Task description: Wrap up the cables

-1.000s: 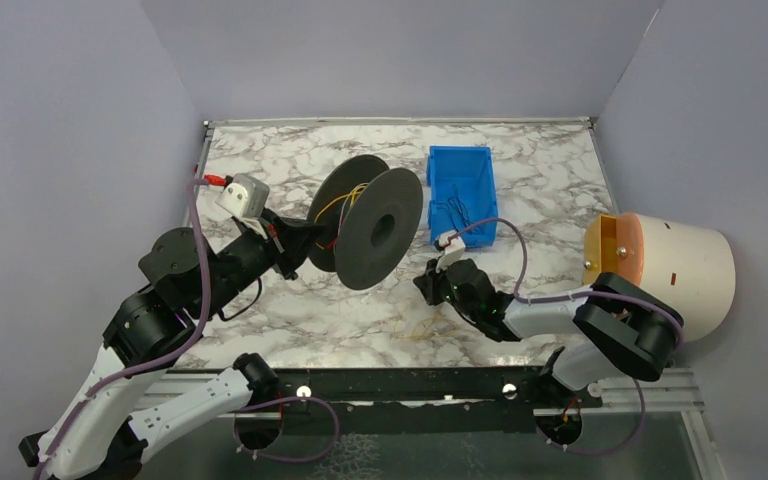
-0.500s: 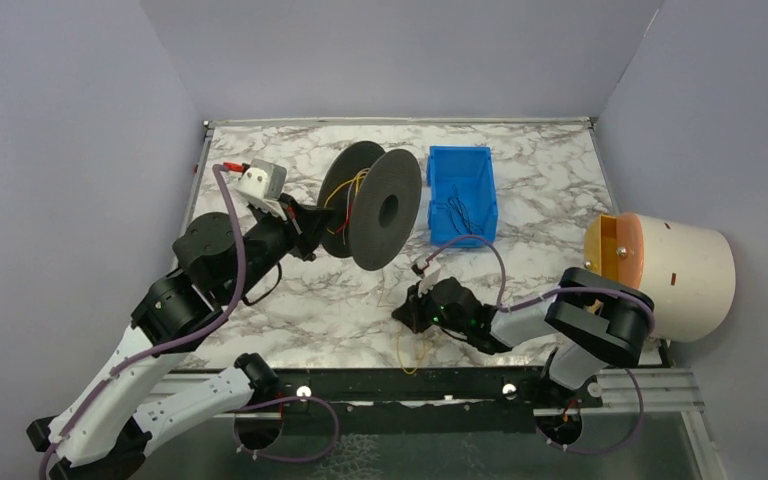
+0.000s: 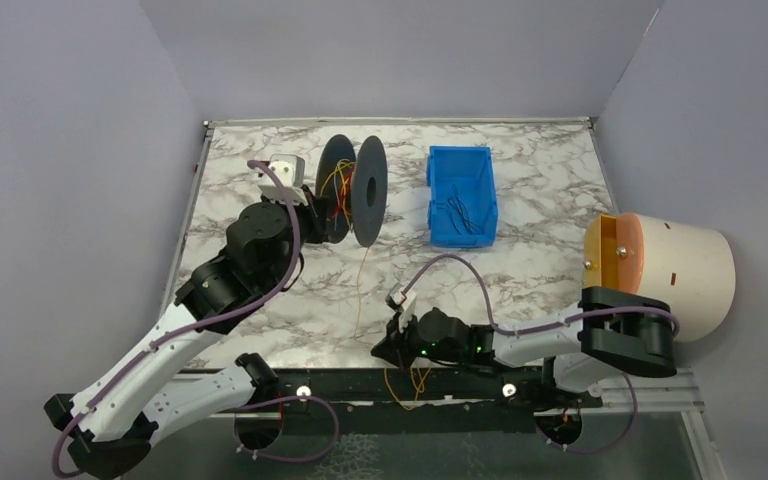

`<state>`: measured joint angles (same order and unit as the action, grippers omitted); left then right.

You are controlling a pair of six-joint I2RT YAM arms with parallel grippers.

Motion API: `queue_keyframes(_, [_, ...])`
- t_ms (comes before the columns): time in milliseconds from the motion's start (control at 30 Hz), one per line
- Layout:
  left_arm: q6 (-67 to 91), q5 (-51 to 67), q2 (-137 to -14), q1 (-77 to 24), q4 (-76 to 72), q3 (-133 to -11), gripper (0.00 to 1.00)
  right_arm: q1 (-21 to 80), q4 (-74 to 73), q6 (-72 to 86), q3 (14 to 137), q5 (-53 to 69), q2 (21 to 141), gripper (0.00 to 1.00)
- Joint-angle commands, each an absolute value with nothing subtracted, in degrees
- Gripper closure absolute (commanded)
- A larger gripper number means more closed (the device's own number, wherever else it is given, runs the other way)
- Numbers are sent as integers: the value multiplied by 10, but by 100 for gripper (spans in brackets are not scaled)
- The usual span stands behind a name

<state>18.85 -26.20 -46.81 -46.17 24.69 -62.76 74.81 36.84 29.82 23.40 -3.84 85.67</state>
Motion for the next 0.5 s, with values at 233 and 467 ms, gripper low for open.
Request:
queue_keyframes(233, [134,-387,-533,-460,171,-610,100,795,216,255,313,-64,724,99])
queue_keyframes(467, [121,-395,-575,-460,189,-588,100,797,116,221,375,-90,648,99])
